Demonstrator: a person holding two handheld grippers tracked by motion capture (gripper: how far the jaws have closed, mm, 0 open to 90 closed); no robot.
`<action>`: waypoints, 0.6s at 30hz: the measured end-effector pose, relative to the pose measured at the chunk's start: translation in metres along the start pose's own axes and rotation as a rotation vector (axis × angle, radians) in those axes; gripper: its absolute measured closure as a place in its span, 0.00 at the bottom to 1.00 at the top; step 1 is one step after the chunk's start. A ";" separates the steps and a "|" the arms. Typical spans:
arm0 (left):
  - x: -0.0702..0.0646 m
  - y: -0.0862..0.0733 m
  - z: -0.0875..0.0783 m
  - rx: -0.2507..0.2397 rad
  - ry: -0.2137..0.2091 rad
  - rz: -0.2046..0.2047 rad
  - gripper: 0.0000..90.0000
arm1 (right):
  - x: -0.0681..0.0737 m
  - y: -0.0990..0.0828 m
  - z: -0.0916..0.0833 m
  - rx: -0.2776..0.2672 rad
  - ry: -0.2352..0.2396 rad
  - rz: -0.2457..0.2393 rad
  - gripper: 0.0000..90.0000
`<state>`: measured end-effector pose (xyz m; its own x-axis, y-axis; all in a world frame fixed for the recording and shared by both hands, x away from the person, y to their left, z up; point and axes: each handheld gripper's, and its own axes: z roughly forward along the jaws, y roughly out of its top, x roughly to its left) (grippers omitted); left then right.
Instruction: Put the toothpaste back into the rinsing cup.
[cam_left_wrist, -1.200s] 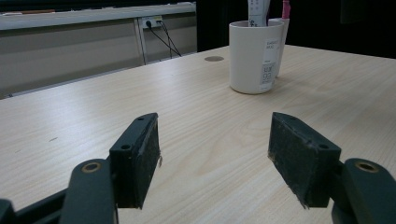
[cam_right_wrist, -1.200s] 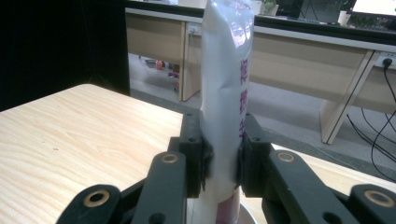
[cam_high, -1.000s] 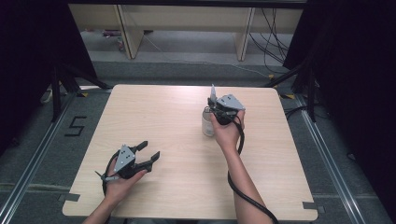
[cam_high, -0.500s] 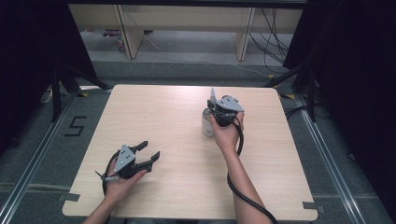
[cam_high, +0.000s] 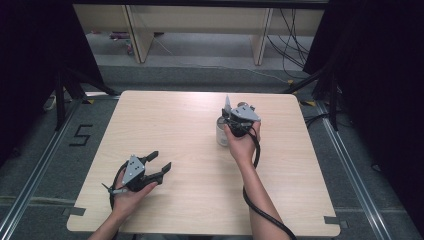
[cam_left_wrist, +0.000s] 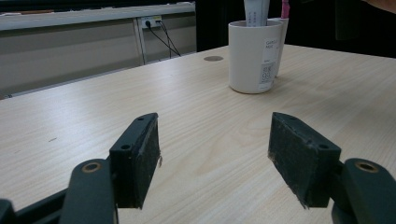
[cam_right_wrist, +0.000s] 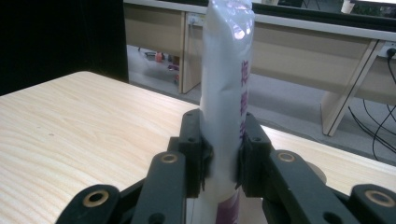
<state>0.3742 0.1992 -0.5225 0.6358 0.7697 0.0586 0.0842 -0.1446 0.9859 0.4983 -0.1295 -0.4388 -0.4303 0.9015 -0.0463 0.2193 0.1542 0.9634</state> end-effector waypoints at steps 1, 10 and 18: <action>0.000 0.000 0.000 0.000 0.000 0.000 0.37 | 0.000 0.000 0.000 -0.003 -0.006 -0.007 0.84; 0.000 0.000 0.000 0.000 0.000 0.001 0.37 | 0.001 -0.004 0.003 0.007 0.002 -0.016 0.84; 0.000 0.000 0.000 0.000 0.000 0.005 0.37 | 0.002 -0.007 0.004 0.008 -0.006 -0.014 0.84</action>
<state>0.3746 0.1989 -0.5224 0.6360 0.7691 0.0631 0.0811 -0.1479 0.9857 0.4993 -0.1274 -0.4463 -0.4283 0.9015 -0.0615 0.2206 0.1703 0.9604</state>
